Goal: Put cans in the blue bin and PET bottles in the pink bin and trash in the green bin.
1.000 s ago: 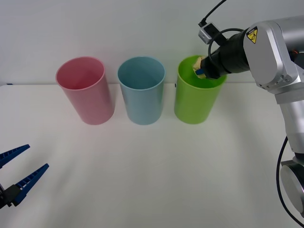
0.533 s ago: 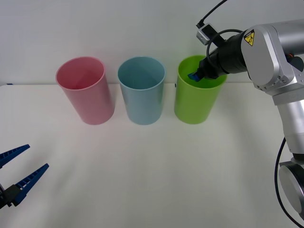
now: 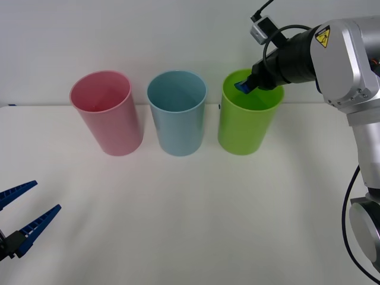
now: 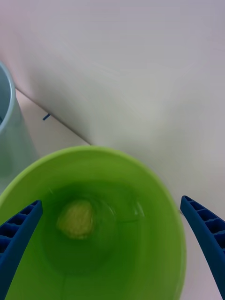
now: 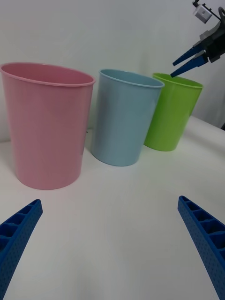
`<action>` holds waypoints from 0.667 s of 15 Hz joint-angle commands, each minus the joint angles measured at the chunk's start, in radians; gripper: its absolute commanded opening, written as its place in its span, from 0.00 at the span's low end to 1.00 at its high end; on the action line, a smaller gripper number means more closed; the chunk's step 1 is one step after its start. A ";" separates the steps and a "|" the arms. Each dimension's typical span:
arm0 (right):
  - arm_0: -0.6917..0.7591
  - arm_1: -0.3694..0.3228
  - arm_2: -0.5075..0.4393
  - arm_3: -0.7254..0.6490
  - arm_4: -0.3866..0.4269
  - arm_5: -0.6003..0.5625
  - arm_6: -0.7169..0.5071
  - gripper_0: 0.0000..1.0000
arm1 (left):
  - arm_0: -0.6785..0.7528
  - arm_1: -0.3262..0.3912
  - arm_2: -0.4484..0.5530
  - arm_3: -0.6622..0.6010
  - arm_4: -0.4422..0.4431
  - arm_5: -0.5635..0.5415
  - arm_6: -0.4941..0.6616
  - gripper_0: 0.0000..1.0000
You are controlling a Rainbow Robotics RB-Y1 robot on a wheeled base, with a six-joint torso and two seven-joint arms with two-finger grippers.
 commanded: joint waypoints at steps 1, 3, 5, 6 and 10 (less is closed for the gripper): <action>0.002 -0.004 -0.091 -0.134 -0.061 -0.074 0.011 1.00 | 0.000 0.000 0.000 0.000 0.000 0.000 0.000 1.00; 0.053 -0.011 -0.153 -0.262 -0.139 -0.130 0.017 1.00 | 0.000 0.000 0.000 0.000 0.000 0.000 0.000 1.00; 0.163 -0.031 -0.203 -0.395 -0.233 -0.128 0.019 1.00 | 0.000 0.000 0.000 0.000 0.000 0.000 0.000 1.00; 0.243 -0.076 -0.228 -0.473 -0.315 -0.128 0.019 1.00 | 0.000 0.000 0.000 0.000 0.000 0.000 0.000 1.00; 0.531 -0.197 -0.369 -0.699 -0.576 -0.117 0.028 1.00 | 0.000 0.000 0.000 0.000 0.000 0.000 0.000 1.00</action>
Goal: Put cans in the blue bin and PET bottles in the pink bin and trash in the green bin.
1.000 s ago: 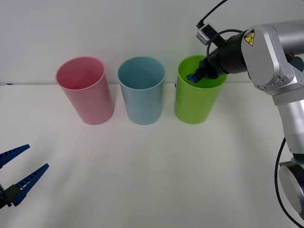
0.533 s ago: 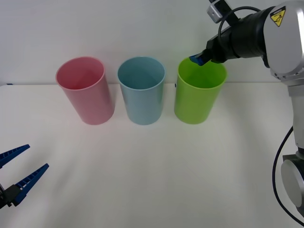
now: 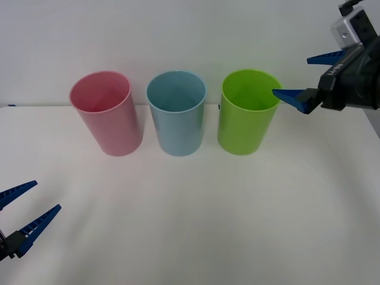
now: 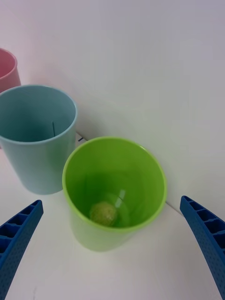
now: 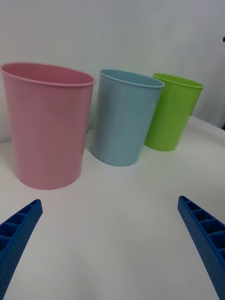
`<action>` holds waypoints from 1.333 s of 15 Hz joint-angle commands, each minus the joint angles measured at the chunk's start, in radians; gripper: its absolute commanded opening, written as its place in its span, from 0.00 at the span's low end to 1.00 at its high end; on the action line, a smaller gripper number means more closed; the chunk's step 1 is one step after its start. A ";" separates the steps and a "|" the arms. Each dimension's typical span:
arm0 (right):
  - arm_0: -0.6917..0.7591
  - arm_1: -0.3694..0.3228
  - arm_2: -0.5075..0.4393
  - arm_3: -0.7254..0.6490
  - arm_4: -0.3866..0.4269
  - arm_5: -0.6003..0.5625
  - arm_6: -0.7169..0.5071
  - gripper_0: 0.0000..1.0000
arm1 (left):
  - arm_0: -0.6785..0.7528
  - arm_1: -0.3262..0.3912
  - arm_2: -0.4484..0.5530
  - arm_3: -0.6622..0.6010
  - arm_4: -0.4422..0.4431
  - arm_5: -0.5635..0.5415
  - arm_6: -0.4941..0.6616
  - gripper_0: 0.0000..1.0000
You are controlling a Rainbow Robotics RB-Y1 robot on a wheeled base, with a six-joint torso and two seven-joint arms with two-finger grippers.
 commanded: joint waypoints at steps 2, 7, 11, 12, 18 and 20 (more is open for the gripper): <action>0.265 -0.027 -0.145 -0.159 -0.160 0.023 0.076 1.00 | 0.000 0.000 0.000 0.000 0.000 0.000 0.000 1.00; 0.565 0.044 -0.183 -0.201 -0.255 0.151 0.267 1.00 | 0.000 0.000 0.000 0.000 0.000 0.000 0.000 1.00; 0.670 0.173 -0.139 -0.201 -0.240 0.152 0.383 1.00 | 0.000 0.000 0.000 0.000 0.000 0.000 0.000 1.00; 0.703 0.190 -0.118 -0.200 -0.237 0.161 0.415 1.00 | 0.000 0.000 0.000 0.000 0.000 0.000 0.000 1.00; 0.735 0.188 -0.018 -0.014 -0.356 0.204 0.678 1.00 | 0.000 0.000 0.000 0.000 0.000 0.000 0.000 1.00; 0.707 0.187 -0.019 0.029 -0.381 0.154 0.721 1.00 | 0.000 0.000 0.000 0.000 0.000 0.000 0.000 1.00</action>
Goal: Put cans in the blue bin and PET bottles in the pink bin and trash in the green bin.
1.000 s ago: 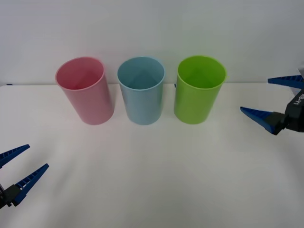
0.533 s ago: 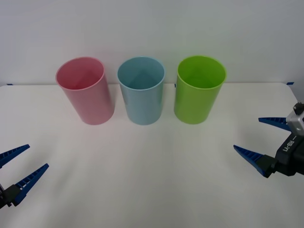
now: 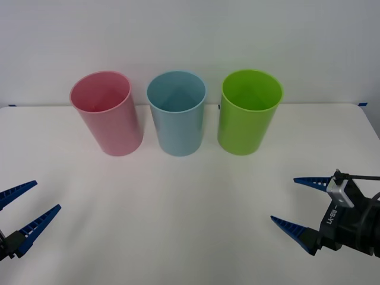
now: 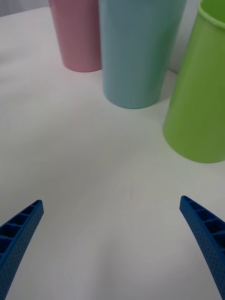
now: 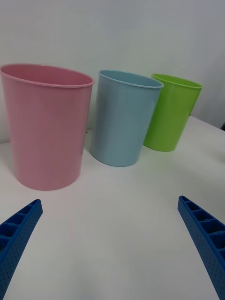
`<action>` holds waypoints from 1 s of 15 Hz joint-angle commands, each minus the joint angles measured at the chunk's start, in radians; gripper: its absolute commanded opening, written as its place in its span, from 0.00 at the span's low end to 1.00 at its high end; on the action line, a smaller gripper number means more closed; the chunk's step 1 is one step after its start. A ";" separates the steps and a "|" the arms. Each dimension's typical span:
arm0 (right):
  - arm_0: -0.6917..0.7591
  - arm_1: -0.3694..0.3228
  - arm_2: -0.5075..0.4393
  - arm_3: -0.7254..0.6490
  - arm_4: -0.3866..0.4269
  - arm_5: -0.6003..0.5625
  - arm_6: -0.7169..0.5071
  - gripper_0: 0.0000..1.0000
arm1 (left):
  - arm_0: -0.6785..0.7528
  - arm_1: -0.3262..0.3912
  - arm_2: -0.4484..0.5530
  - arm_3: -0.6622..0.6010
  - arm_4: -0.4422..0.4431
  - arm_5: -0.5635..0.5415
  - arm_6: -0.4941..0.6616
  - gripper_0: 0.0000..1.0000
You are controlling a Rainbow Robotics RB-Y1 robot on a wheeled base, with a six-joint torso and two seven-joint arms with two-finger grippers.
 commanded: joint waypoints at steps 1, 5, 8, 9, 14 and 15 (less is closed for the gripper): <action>-0.032 -0.001 0.001 0.051 -0.034 -0.058 0.040 1.00 | 0.000 0.000 0.000 0.000 0.000 0.000 0.000 1.00; -0.066 -0.008 0.007 0.058 -0.046 -0.130 0.063 1.00 | 0.000 0.000 0.000 0.000 0.000 0.000 0.000 1.00; -0.080 -0.017 0.006 0.091 -0.063 -0.150 0.095 1.00 | 0.000 0.000 0.000 0.000 0.000 0.000 0.000 1.00; -0.080 -0.025 0.007 0.101 -0.071 -0.153 0.104 1.00 | 0.000 0.000 0.000 0.000 0.000 0.000 0.000 1.00; -0.080 -0.032 0.007 0.124 -0.086 -0.162 0.117 1.00 | 0.000 0.000 0.000 0.000 0.000 0.000 0.000 1.00; -0.080 -0.032 0.007 0.124 -0.086 -0.162 0.117 1.00 | 0.000 0.000 0.000 0.000 0.000 0.000 0.000 1.00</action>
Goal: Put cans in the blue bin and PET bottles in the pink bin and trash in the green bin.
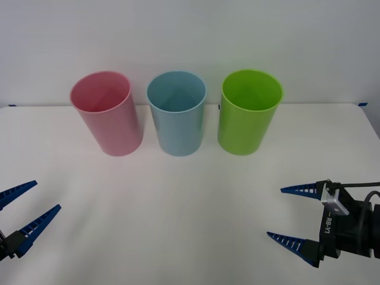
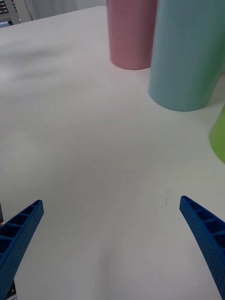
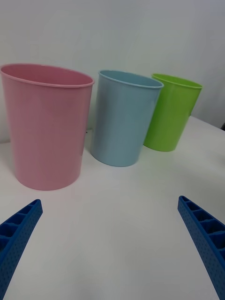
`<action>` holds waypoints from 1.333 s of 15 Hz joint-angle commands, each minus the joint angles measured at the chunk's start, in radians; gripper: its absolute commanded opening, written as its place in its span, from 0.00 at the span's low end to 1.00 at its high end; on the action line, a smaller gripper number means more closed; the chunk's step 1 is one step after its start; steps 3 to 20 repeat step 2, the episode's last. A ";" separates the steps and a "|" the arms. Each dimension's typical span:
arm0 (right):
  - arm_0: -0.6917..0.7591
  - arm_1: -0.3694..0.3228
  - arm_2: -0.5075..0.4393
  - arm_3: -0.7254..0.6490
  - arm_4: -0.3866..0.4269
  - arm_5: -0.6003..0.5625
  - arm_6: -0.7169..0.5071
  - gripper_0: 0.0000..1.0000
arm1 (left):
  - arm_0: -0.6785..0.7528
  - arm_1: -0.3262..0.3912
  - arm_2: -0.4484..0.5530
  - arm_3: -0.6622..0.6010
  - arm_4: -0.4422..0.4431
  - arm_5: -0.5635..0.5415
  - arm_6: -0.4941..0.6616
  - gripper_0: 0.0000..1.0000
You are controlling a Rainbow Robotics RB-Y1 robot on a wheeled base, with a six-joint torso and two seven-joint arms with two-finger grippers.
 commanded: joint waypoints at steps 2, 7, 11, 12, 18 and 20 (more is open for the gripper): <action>0.000 0.000 0.000 0.000 0.001 -0.001 0.000 1.00 | 0.000 0.000 0.000 0.000 0.000 0.000 0.000 1.00; 0.000 0.000 0.000 0.000 0.001 -0.001 0.000 1.00 | 0.000 0.000 0.000 0.000 0.000 0.000 0.000 1.00; 0.000 0.000 0.000 0.000 0.001 -0.001 0.000 1.00 | 0.000 0.000 0.000 0.000 0.000 0.000 0.000 1.00; 0.000 0.000 0.000 0.000 0.001 -0.001 0.000 1.00 | 0.000 0.000 0.000 0.000 0.000 0.000 0.000 1.00; 0.000 0.000 0.000 0.000 0.001 -0.001 0.000 1.00 | 0.000 0.000 0.000 0.000 0.000 0.000 0.000 1.00; 0.000 0.000 0.000 0.000 0.001 -0.001 0.000 1.00 | 0.000 0.000 0.000 0.000 0.000 0.000 0.000 1.00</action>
